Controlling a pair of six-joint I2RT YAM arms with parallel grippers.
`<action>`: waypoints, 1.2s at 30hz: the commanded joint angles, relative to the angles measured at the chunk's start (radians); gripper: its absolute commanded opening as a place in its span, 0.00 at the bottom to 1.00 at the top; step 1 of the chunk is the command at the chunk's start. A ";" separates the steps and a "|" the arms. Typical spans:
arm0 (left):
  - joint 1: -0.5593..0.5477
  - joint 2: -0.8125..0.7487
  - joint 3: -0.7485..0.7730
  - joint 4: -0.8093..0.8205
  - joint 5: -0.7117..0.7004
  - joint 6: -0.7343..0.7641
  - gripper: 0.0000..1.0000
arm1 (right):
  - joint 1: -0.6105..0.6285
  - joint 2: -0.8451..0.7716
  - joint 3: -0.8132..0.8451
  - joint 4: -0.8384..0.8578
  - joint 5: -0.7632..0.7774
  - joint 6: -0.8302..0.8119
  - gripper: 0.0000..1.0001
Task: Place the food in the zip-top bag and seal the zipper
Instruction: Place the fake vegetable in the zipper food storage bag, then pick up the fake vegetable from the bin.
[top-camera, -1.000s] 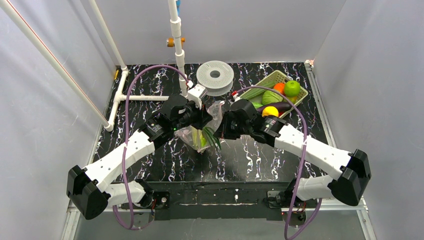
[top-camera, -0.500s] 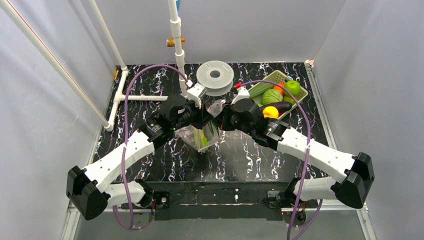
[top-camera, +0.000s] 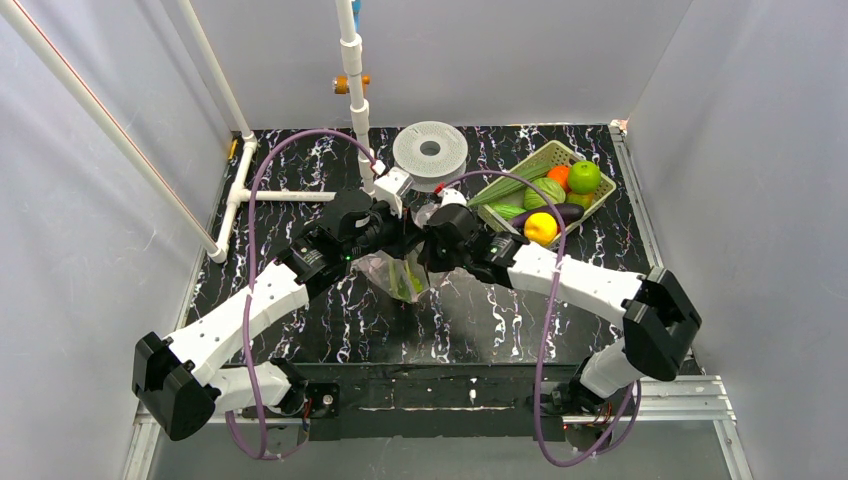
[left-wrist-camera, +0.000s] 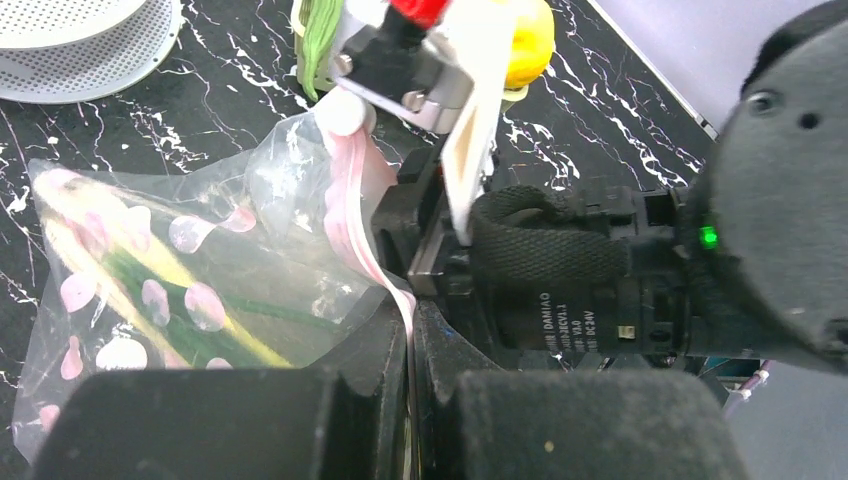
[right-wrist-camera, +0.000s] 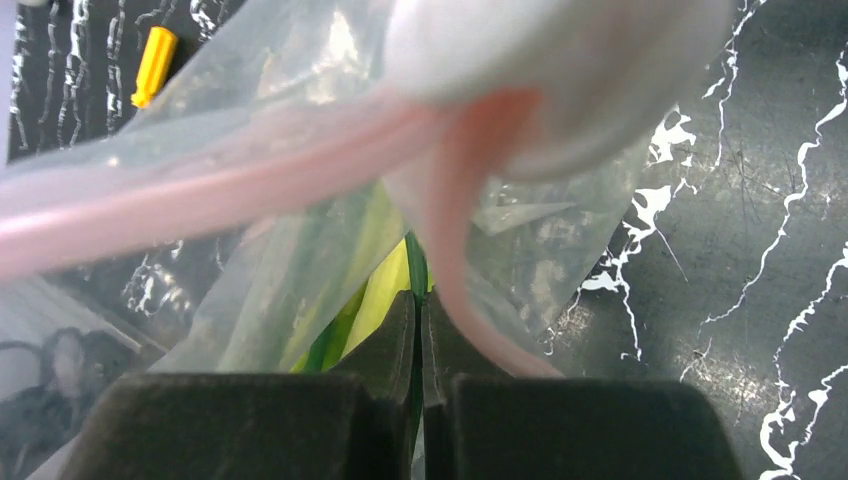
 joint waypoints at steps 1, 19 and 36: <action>-0.006 -0.043 0.013 0.023 0.025 -0.003 0.00 | -0.001 0.025 0.117 -0.132 0.026 0.018 0.02; -0.006 -0.023 0.012 0.014 -0.005 0.008 0.00 | -0.006 -0.319 0.112 -0.412 -0.052 0.014 0.48; -0.006 0.010 0.021 0.003 -0.006 0.007 0.00 | -0.355 -0.511 0.002 -0.607 0.123 0.049 0.98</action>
